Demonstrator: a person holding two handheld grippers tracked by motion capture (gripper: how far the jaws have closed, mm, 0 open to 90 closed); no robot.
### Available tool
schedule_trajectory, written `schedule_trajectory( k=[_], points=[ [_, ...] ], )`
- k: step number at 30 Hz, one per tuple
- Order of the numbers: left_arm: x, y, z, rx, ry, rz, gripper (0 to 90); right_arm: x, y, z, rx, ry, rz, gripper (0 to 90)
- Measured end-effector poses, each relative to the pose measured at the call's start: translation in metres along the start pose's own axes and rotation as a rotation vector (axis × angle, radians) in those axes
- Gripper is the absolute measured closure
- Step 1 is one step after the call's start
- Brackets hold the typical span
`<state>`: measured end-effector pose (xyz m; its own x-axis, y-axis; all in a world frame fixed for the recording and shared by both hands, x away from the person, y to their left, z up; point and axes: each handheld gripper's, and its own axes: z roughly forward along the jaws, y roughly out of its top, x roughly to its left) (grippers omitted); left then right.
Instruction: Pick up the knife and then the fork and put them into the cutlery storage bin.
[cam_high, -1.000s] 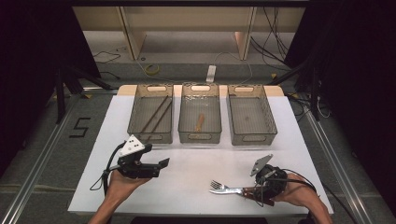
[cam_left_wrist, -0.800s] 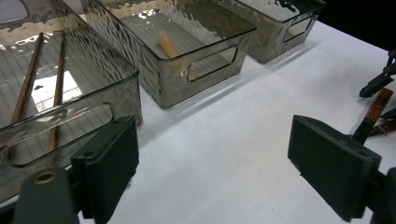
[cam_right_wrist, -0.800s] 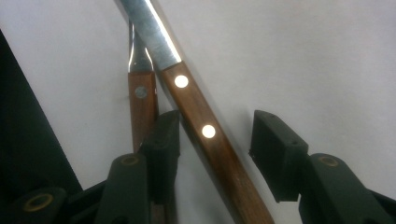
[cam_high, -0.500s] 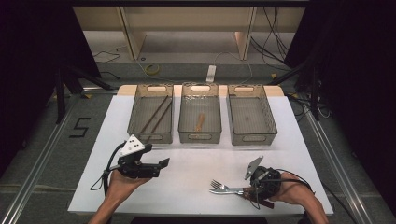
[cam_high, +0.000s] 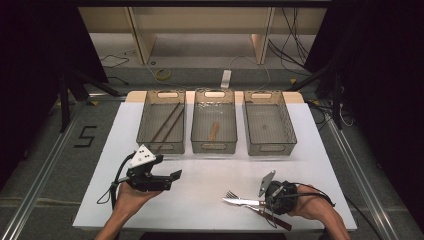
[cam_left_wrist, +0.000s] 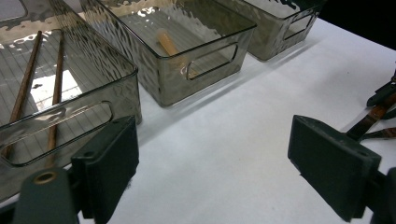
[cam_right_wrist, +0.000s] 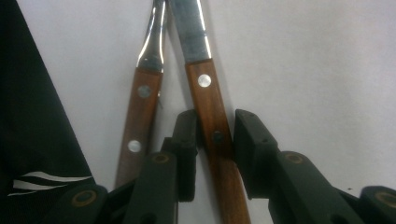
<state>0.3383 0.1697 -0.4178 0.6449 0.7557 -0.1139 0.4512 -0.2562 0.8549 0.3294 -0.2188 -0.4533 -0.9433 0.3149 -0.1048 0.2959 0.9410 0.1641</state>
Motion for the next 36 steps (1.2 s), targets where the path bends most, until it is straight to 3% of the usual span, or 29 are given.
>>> schedule_trajectory(
  k=[19,26,32,36],
  points=[
    [0.0,0.0,0.0,0.003,0.002,0.003,15.6,0.004,-0.002,-0.001,-0.015,-0.003,-0.063,76.5],
    [0.0,0.0,0.0,0.0,0.003,0.004,15.6,0.005,-0.003,-0.002,-0.027,0.023,-0.082,76.8],
    [0.0,0.0,-0.001,-0.007,0.004,0.002,15.7,0.004,-0.004,-0.01,-0.087,0.012,-0.053,76.9],
    [0.0,0.0,-0.002,-0.015,-0.002,0.002,15.6,0.0,-0.005,-0.015,-0.131,0.014,-0.005,76.9]
  ],
)
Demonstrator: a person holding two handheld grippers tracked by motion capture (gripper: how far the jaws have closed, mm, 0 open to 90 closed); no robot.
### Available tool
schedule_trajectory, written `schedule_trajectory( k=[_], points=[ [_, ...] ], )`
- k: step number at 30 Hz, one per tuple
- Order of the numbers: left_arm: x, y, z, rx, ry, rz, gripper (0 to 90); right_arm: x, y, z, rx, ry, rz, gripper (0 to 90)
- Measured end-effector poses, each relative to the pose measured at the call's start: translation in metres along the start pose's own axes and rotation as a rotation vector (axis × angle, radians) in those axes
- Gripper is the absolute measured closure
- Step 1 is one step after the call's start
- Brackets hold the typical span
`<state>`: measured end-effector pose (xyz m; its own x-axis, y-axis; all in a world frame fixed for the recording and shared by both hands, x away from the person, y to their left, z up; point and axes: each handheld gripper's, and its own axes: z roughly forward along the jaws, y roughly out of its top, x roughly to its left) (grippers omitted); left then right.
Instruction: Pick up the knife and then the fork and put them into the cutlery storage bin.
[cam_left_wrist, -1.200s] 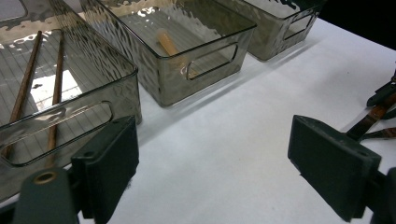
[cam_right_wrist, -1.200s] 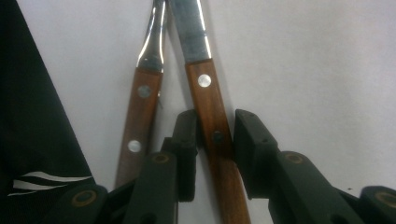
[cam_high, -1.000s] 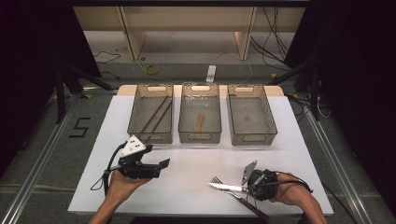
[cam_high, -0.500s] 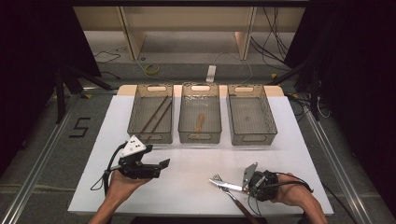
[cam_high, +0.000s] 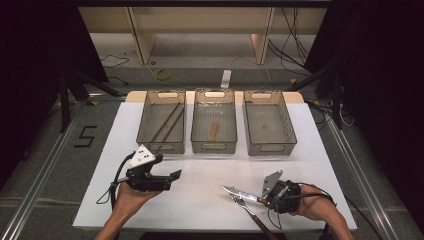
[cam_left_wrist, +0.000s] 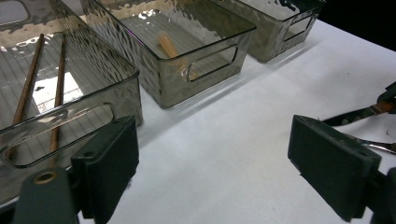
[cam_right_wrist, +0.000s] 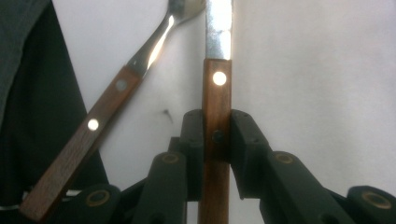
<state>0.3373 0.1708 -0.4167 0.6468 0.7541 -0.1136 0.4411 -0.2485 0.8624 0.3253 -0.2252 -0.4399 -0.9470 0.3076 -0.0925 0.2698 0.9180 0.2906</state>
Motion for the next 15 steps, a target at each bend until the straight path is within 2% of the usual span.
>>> schedule_trajectory(
  k=[4,8,12,15],
  points=[
    [0.0,0.0,-0.001,-0.007,-0.009,-0.002,15.5,-0.007,-0.001,-0.006,-0.059,-0.013,0.067,77.0],
    [0.001,0.0,-0.003,-0.036,-0.031,-0.023,15.5,-0.016,-0.002,-0.01,-0.115,-0.023,0.166,76.9],
    [0.001,0.0,-0.003,-0.044,-0.03,-0.024,15.5,-0.025,-0.002,-0.011,-0.14,-0.037,0.226,76.9],
    [0.002,0.0,-0.003,-0.045,-0.029,-0.025,15.5,-0.032,0.0,-0.014,-0.167,-0.034,0.25,76.9]
  ],
)
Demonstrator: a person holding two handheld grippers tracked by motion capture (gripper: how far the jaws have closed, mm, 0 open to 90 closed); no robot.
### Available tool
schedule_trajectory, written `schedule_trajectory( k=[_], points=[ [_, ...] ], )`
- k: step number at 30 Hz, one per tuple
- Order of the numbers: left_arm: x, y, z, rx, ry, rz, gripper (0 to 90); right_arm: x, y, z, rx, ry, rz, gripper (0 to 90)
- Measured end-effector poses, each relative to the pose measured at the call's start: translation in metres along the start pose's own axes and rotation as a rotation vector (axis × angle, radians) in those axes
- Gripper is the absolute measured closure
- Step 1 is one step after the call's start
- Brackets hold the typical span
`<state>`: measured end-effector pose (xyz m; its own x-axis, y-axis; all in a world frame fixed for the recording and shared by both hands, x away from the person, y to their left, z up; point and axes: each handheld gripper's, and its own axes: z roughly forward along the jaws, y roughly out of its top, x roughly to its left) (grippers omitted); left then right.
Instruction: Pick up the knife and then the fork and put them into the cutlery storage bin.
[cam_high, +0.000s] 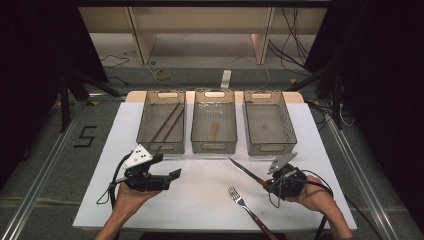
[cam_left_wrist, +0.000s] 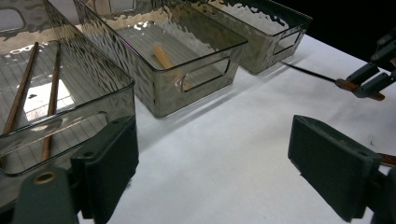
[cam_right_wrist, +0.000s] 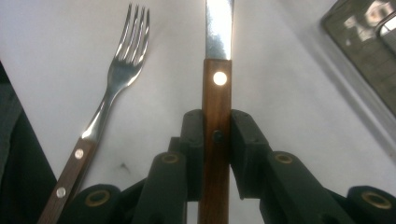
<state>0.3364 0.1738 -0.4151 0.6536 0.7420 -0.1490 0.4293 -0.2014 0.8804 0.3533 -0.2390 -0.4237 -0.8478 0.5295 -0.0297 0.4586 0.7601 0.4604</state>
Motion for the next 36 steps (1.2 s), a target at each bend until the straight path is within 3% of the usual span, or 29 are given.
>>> schedule_trajectory(
  k=[15,30,36],
  points=[
    [0.003,0.001,-0.003,-0.023,-0.014,-0.033,15.5,-0.038,0.032,-0.015,-0.115,-0.059,0.141,76.9],
    [0.004,0.001,-0.004,-0.035,-0.011,-0.031,15.4,-0.066,0.064,-0.026,-0.177,-0.111,0.208,76.9],
    [0.004,0.001,-0.005,-0.036,-0.01,-0.033,15.4,-0.078,0.072,-0.028,-0.198,-0.127,0.255,76.9]
  ],
)
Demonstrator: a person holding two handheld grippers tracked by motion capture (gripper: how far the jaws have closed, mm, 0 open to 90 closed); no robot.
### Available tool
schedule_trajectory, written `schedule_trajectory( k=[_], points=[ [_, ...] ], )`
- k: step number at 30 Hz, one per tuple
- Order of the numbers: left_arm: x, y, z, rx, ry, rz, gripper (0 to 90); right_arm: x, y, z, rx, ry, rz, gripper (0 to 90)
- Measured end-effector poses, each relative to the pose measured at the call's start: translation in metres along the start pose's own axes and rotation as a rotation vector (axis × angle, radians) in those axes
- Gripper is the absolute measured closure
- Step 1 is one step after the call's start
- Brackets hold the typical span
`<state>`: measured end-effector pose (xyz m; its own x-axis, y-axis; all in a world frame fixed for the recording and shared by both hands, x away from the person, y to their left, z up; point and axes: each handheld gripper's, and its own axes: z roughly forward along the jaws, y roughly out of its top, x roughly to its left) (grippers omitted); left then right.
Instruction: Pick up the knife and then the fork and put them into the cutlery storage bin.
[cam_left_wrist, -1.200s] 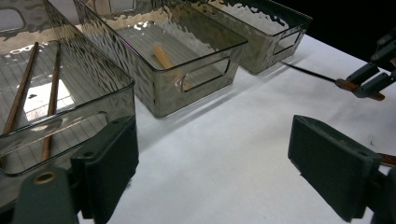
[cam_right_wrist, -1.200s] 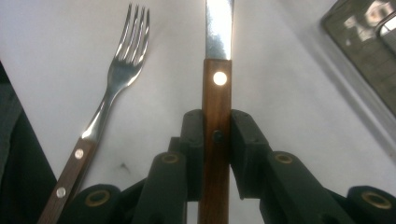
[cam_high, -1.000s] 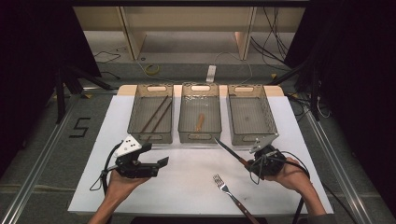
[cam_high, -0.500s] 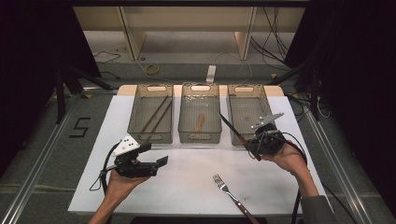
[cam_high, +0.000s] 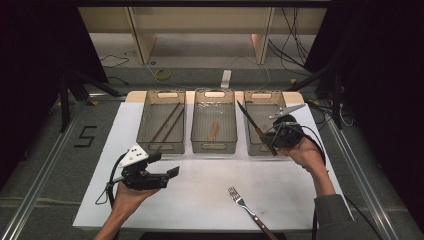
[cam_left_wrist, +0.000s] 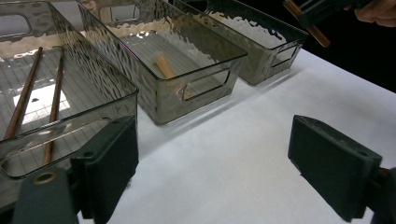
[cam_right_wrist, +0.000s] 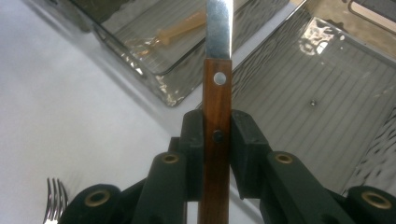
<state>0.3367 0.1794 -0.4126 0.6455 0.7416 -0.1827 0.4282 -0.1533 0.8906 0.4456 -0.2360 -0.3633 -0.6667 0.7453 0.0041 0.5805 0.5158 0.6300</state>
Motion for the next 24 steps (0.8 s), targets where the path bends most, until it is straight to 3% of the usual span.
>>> schedule_trajectory(
  k=[11,24],
  points=[
    [0.0,0.0,0.0,-0.003,0.001,0.001,15.4,-0.015,0.017,0.012,0.001,-0.04,0.06,76.9],
    [0.001,0.0,-0.001,-0.008,0.002,0.002,15.4,-0.041,0.023,0.024,0.016,-0.088,0.184,76.9]
  ],
)
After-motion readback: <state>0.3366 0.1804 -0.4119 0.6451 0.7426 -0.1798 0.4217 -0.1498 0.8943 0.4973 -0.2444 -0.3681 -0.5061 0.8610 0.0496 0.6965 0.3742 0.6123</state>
